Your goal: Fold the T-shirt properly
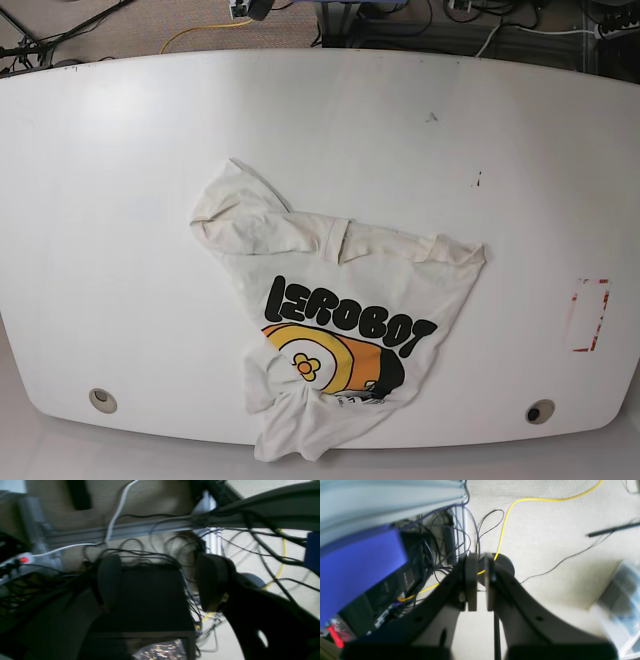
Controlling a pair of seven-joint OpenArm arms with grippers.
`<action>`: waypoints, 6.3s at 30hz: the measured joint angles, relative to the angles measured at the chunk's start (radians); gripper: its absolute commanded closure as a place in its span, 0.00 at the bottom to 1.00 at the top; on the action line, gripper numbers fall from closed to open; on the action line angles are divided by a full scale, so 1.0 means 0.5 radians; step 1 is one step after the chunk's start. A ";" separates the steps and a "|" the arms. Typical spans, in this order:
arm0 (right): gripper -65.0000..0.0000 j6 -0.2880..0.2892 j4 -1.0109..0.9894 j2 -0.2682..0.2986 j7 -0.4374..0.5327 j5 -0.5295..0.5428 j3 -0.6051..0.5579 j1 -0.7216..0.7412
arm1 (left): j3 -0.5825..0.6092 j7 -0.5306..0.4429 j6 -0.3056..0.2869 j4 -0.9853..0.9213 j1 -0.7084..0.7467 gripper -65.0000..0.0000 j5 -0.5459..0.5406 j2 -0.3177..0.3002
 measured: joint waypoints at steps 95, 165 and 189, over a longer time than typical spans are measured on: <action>0.54 0.566 1.781 0.272 -1.373 -0.013 -0.832 1.144 | -0.360 0.090 -0.012 2.383 1.072 0.13 0.010 -0.127; 1.00 0.983 1.897 0.105 -1.352 0.001 -0.694 1.125 | -0.363 0.098 -0.012 2.379 0.868 0.13 0.014 -0.211; 1.00 1.039 2.383 0.212 -1.361 -0.008 0.204 0.982 | -0.517 0.451 -0.016 2.423 0.452 0.12 0.014 -0.195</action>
